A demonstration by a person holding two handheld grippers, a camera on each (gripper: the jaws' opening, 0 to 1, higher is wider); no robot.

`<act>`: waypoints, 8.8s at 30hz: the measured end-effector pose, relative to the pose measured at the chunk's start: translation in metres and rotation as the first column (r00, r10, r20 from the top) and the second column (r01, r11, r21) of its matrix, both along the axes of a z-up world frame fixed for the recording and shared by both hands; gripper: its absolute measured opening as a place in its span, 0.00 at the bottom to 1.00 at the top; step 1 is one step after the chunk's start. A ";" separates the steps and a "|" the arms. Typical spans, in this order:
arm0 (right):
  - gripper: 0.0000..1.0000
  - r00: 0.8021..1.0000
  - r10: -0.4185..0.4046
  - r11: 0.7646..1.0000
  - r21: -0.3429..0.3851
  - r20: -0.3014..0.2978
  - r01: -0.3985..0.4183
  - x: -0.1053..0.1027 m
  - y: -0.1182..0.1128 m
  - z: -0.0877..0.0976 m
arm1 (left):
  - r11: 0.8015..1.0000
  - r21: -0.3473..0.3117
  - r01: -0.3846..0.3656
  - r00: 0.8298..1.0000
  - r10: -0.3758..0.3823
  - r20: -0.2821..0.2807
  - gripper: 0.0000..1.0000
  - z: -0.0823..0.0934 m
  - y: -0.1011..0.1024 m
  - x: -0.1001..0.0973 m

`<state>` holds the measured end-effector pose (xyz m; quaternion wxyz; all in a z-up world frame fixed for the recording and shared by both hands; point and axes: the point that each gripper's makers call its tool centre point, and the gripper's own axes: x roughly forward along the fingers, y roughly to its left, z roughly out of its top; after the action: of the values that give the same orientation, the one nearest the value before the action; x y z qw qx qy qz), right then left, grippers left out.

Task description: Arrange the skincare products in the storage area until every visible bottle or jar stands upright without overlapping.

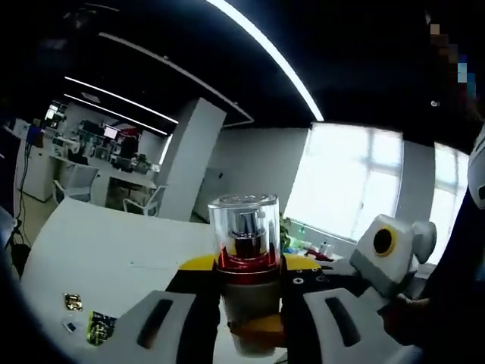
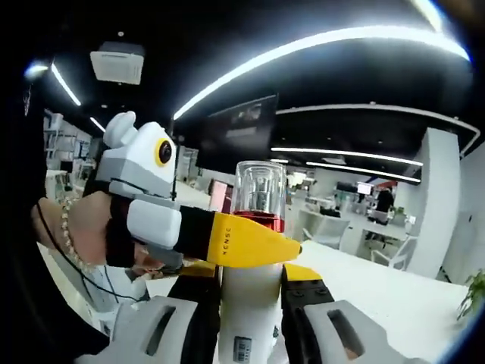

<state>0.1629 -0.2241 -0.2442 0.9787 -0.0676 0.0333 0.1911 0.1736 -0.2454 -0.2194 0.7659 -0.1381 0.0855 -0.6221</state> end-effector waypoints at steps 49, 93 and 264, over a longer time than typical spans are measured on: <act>0.20 0.989 -0.125 0.974 -0.179 0.080 0.138 0.000 -0.039 0.049 | 0.988 -0.149 0.051 0.989 -0.029 0.143 0.49 0.068 -0.015 -0.009; 0.23 0.887 0.460 0.884 0.108 -0.027 -0.455 -0.038 0.003 0.034 | 0.842 0.102 0.530 0.798 -0.536 0.276 0.27 0.041 -0.017 -0.072; 0.20 0.887 0.331 0.944 0.113 -0.322 -0.311 0.073 -0.118 -0.312 | 0.938 0.340 -0.068 0.979 0.129 -0.159 0.89 -0.231 0.062 0.041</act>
<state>0.2359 -0.3426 -0.5565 0.9150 -0.0099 0.1825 0.3597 0.2146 -0.1838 -0.4499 0.7977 -0.0661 0.2506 -0.5445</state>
